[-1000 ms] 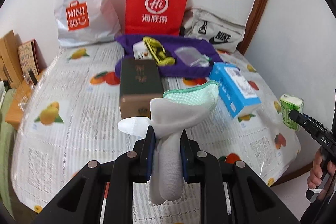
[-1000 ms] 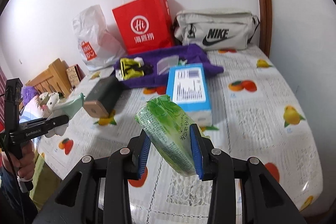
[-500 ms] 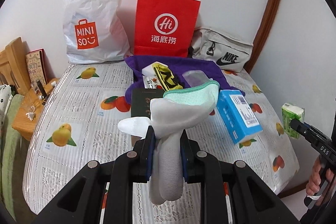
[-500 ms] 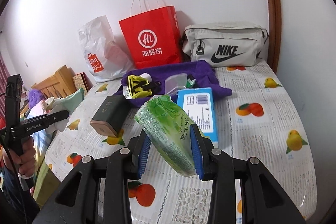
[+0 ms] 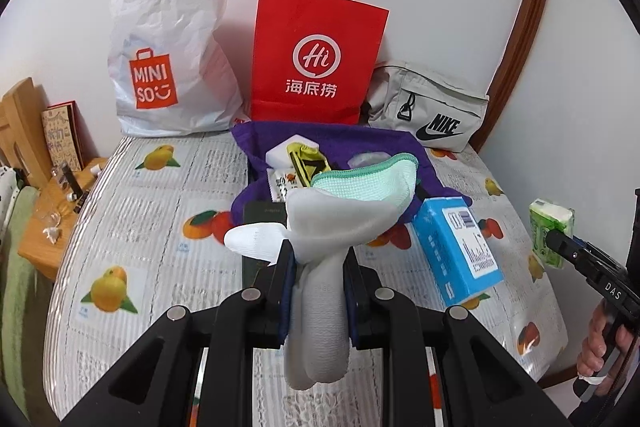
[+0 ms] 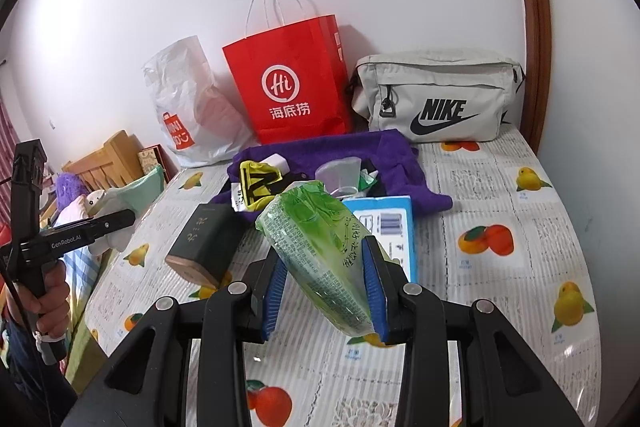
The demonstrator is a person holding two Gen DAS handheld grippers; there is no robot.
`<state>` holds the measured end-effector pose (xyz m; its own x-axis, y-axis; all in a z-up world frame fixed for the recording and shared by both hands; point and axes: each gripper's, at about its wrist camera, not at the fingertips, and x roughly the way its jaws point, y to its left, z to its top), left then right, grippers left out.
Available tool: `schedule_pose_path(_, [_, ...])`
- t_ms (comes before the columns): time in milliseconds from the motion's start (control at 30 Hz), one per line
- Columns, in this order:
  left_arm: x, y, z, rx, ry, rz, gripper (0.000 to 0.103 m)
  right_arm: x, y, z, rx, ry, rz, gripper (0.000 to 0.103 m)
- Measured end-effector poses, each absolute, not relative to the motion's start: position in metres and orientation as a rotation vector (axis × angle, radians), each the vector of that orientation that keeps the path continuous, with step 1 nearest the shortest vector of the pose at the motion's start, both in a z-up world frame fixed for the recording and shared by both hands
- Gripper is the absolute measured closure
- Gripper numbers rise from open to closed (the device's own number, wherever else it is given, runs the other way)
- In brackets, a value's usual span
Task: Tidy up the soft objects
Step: 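Carry the white glove in the left gripper while the right carries the green packet over the towel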
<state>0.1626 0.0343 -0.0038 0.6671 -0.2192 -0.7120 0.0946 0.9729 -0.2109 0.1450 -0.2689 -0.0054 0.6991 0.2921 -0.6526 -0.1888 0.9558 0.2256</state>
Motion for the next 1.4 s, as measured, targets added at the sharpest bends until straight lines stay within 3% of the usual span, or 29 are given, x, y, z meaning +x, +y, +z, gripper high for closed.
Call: schedule_pose_path(1400, [0.345, -0.003, -0.057, -0.121, 0.935, -0.178, 0.080, 0.356, -0.245, -0.053, 0.068, 0.824, 0.333, 0.066])
